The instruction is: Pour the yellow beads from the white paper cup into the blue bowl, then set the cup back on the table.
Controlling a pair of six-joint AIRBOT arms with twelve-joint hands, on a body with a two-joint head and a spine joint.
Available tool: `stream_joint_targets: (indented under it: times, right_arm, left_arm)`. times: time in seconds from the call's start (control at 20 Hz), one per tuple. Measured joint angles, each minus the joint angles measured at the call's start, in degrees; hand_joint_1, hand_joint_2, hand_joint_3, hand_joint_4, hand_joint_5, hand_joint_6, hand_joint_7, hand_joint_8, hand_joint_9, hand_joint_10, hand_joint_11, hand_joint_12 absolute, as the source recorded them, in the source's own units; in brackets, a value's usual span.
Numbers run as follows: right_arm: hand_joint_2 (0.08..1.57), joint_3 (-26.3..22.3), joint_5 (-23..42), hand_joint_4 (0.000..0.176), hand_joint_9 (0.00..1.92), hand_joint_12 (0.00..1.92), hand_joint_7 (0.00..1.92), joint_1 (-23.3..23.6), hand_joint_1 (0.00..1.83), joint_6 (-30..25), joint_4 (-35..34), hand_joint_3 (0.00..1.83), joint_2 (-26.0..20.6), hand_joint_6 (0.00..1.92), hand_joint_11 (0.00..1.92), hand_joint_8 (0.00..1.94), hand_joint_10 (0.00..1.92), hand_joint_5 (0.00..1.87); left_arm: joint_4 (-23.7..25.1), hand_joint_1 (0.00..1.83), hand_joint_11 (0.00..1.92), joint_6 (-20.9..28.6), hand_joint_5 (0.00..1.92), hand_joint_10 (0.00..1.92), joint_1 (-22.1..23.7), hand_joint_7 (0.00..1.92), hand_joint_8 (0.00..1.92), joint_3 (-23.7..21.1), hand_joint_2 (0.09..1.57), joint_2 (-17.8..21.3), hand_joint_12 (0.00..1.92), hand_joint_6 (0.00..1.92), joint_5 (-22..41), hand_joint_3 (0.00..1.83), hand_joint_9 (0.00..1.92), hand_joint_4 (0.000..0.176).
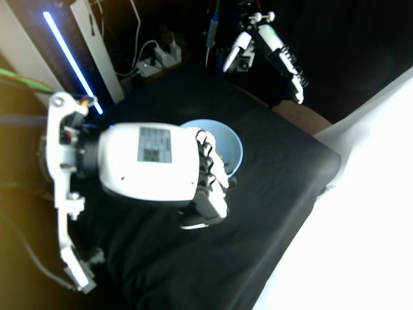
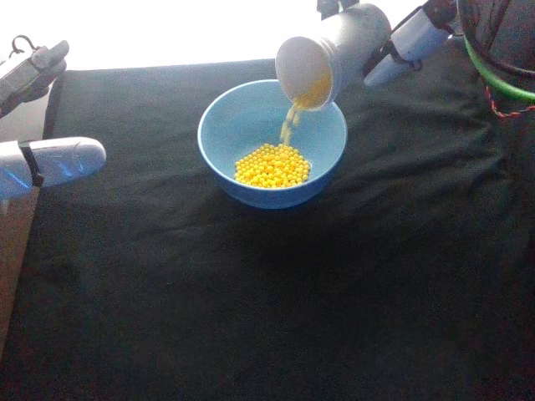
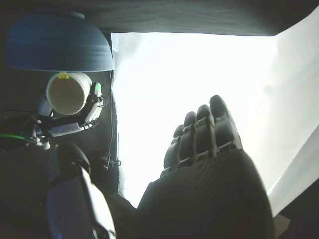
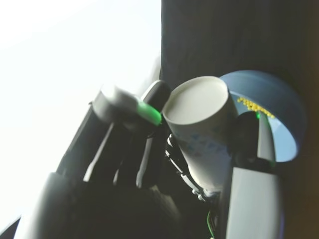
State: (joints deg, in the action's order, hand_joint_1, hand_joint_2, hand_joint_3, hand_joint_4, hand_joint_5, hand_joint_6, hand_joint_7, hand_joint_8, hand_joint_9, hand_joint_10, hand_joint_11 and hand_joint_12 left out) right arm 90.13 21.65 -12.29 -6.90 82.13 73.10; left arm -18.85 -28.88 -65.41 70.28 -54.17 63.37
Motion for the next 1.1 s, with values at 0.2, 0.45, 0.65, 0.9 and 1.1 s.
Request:
stream_joint_targets:
  times: [0.2,0.45,0.65,0.9,1.1]
  right_arm:
    - [1.19,-0.9,-0.5,0.059,0.58,1.92,0.79,0.7,1.03,-0.1,3.1,0.00,-0.2,1.38,0.43,1.87,1.88,0.83]
    - [1.12,-2.4,-1.6,0.026,0.55,1.69,0.93,1.1,1.21,-0.2,7.4,0.00,-0.1,0.94,0.23,1.14,1.36,1.04]
    - [1.15,-2.4,-2.3,0.000,0.55,1.91,0.83,1.7,1.08,-0.2,7.5,0.01,-0.2,1.16,0.30,1.59,1.68,0.91]
    - [1.15,-2.7,-2.4,0.000,0.69,1.92,0.84,1.7,1.11,-0.2,4.0,0.00,-1.0,1.17,0.62,1.79,1.86,0.90]
    - [1.09,-2.4,-2.4,0.000,1.29,1.92,1.11,1.7,1.18,-0.1,-5.5,0.00,-3.1,0.96,1.41,1.94,1.92,1.03]
  left_arm:
    - [0.0,0.48,0.00,0.0,0.00,0.00,0.0,0.12,0.00,0.0,0.80,0.0,0.37,0.00,-0.2,0.00,0.09,0.000]
    - [0.0,0.46,0.00,0.0,0.00,0.00,0.0,0.10,0.00,0.0,0.81,0.0,0.37,0.00,-0.2,0.00,0.07,0.003]
    - [0.0,0.44,0.00,0.0,0.00,0.00,0.0,0.12,0.00,0.0,0.80,0.0,0.42,0.00,-0.2,0.00,0.09,0.002]
    - [0.0,0.44,0.00,0.0,0.00,0.00,0.0,0.13,0.00,0.1,0.79,0.0,0.42,0.00,-0.2,0.00,0.10,0.015]
    - [-0.2,0.45,0.00,0.1,0.00,0.00,0.0,0.12,0.00,0.1,0.79,-0.2,0.42,0.00,-0.1,0.00,0.08,0.006]
